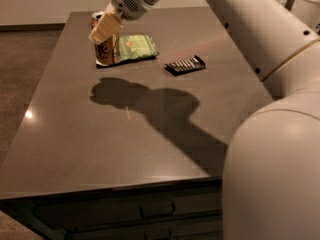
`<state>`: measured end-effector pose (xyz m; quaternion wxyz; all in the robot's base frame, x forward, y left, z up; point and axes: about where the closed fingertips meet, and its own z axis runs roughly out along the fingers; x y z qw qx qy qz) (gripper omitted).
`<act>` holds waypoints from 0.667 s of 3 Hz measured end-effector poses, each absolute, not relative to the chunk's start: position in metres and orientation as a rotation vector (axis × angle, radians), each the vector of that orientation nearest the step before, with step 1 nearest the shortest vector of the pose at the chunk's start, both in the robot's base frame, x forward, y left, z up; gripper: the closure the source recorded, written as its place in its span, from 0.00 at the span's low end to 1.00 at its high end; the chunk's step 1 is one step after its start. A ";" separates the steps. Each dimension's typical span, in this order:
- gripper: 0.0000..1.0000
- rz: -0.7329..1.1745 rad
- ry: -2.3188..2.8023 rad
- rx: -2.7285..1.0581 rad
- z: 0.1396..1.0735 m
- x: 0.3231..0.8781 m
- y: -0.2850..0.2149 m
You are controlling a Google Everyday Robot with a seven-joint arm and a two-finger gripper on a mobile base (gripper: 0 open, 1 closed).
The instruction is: Move orange can near green jalapeno chip bag
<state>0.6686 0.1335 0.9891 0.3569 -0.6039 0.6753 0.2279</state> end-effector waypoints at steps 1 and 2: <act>1.00 0.568 1.765 -1.555 0.977 0.686 0.148; 1.00 0.526 1.817 -1.529 0.961 0.697 0.151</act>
Offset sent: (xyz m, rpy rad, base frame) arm 0.0407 0.0157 -0.0481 -0.0870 0.0121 -0.1366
